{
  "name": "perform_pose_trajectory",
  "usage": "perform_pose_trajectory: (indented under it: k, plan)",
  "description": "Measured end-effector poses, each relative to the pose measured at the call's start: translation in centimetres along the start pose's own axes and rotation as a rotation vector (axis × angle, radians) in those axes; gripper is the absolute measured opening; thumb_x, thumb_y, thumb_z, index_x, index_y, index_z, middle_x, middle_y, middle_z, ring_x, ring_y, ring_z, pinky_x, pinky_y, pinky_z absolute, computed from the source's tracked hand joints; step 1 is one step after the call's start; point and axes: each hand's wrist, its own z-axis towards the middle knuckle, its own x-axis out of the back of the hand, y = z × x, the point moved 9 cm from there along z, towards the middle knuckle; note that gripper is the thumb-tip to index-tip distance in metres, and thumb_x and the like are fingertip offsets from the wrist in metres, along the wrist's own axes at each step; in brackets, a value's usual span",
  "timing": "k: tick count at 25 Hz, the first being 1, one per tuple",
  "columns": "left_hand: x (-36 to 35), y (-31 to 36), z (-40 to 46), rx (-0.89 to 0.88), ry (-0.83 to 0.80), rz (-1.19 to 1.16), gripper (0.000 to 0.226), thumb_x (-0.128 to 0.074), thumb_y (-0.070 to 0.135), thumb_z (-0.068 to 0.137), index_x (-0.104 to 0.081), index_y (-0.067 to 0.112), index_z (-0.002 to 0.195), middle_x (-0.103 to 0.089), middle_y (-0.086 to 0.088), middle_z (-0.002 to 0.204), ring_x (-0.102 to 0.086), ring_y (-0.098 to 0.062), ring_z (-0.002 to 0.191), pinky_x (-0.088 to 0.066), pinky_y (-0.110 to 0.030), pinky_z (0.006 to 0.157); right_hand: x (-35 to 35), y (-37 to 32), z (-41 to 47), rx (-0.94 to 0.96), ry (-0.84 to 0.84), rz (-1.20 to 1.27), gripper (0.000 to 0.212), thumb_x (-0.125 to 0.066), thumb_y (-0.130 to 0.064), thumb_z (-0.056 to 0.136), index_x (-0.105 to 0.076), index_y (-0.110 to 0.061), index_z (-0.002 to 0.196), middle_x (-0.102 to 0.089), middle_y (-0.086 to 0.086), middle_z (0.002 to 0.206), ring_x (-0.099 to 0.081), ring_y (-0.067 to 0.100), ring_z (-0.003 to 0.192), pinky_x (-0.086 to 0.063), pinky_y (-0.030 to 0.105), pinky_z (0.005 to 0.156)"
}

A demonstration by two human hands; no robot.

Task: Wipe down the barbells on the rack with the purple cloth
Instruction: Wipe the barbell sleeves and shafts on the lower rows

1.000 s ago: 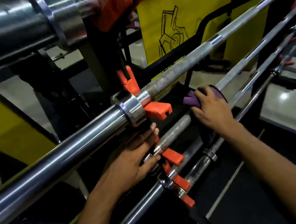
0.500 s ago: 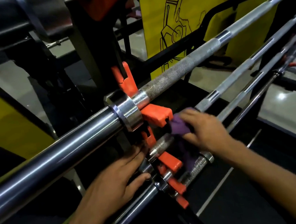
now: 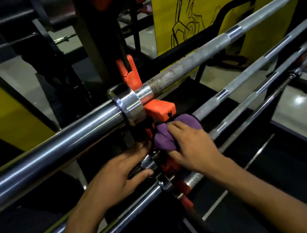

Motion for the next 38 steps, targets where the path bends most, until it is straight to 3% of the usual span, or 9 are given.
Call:
perform_pose_trajectory:
  k: [5, 9, 15, 19, 23, 27, 32, 35, 38]
  plan:
    - [0.2, -0.7, -0.3, 0.074, 0.012, -0.013, 0.066, -0.05, 0.066, 0.089, -0.041, 0.037, 0.148, -0.05, 0.006, 0.148, -0.055, -0.013, 0.129, -0.05, -0.032, 0.104, 2.8, 8.9, 1.6, -0.199, 0.022, -0.034, 0.038, -0.061, -0.043, 0.082, -0.056, -0.027, 0.116, -0.064, -0.001, 0.114, -0.063, 0.033, 0.106, -0.054, 0.046, 0.079]
    - [0.5, -0.2, -0.2, 0.064, 0.028, 0.011, 0.073, -0.048, 0.069, 0.087, -0.022, 0.04, 0.15, -0.048, 0.013, 0.144, -0.053, -0.007, 0.127, -0.044, -0.021, 0.104, 4.0, 13.2, 1.9, -0.422, 0.109, -0.081, 0.042, -0.066, -0.037, 0.084, -0.057, -0.018, 0.12, -0.063, 0.009, 0.119, -0.061, 0.037, 0.109, -0.049, 0.046, 0.083]
    - [0.6, -0.5, -0.1, 0.083, 0.042, -0.016, 0.069, -0.05, 0.068, 0.085, -0.046, 0.033, 0.145, -0.048, 0.015, 0.14, -0.053, -0.006, 0.124, -0.032, -0.004, 0.102, -0.1, -0.2, -1.4, -0.044, 0.108, 0.257, 0.043, -0.057, -0.03, 0.079, -0.06, -0.011, 0.118, -0.065, 0.003, 0.11, -0.063, 0.026, 0.099, -0.052, 0.036, 0.083]
    - [0.5, -0.3, -0.1, 0.067, 0.007, -0.004, 0.068, -0.047, 0.069, 0.087, -0.046, 0.034, 0.146, -0.05, 0.01, 0.146, -0.054, -0.009, 0.128, -0.044, -0.025, 0.106, 0.7, 2.7, -1.1, -0.1, 0.049, 0.223, 0.036, -0.049, -0.037, 0.079, -0.051, -0.028, 0.113, -0.062, -0.006, 0.113, -0.061, 0.024, 0.101, -0.053, 0.037, 0.08]
    - [0.4, -0.1, 0.1, 0.083, -0.014, 0.02, 0.066, -0.045, 0.071, 0.09, -0.045, 0.035, 0.146, -0.05, 0.008, 0.147, -0.054, -0.009, 0.13, -0.05, -0.037, 0.105, 3.5, 10.3, -0.7, -0.306, 0.085, 0.275, 0.04, -0.046, -0.031, 0.078, -0.054, -0.018, 0.115, -0.065, 0.007, 0.108, -0.063, 0.033, 0.097, -0.052, 0.048, 0.083]
    - [2.3, 6.5, 2.1, -0.108, 0.236, 0.032, 0.051, -0.052, 0.054, 0.095, -0.055, 0.031, 0.14, -0.051, 0.013, 0.147, -0.056, -0.004, 0.126, -0.052, -0.026, 0.099, 6.6, 13.5, -5.1, -0.412, 0.103, 0.69, 0.04, -0.054, -0.023, 0.084, -0.064, -0.036, 0.119, -0.065, 0.005, 0.107, -0.063, 0.022, 0.103, -0.05, 0.049, 0.096]
    - [-3.5, 13.8, 11.3, -0.051, -0.082, -0.272, 0.094, -0.064, 0.068, 0.079, -0.019, 0.04, 0.156, -0.023, 0.024, 0.159, -0.022, 0.008, 0.144, -0.022, -0.016, 0.117, 10.4, 12.0, -8.0, -0.324, 0.096, 0.942, 0.026, -0.058, -0.012, 0.087, -0.065, 0.004, 0.106, -0.067, 0.022, 0.105, -0.063, 0.027, 0.098, -0.046, 0.039, 0.092]
    - [-7.0, 15.9, 16.1, -0.061, -0.191, -0.449, 0.055, -0.072, 0.049, 0.08, -0.058, 0.032, 0.131, -0.067, 0.016, 0.123, -0.06, 0.004, 0.114, -0.049, -0.03, 0.099, 10.9, 13.3, -9.6, -0.344, 0.134, 0.9, 0.021, -0.059, -0.014, 0.09, -0.067, -0.004, 0.107, -0.071, 0.002, 0.102, -0.064, 0.013, 0.097, -0.048, 0.027, 0.091]
    - [-7.7, 16.4, 19.4, -0.044, -0.168, -0.401, 0.021, -0.072, 0.029, 0.084, -0.07, 0.019, 0.102, -0.073, 0.008, 0.092, -0.066, -0.001, 0.087, -0.047, -0.024, 0.074, 11.4, 18.1, -14.2, -0.591, 0.47, 0.605, 0.026, -0.072, -0.026, 0.091, -0.062, -0.029, 0.115, -0.068, -0.009, 0.109, -0.065, 0.009, 0.104, -0.05, 0.023, 0.092]
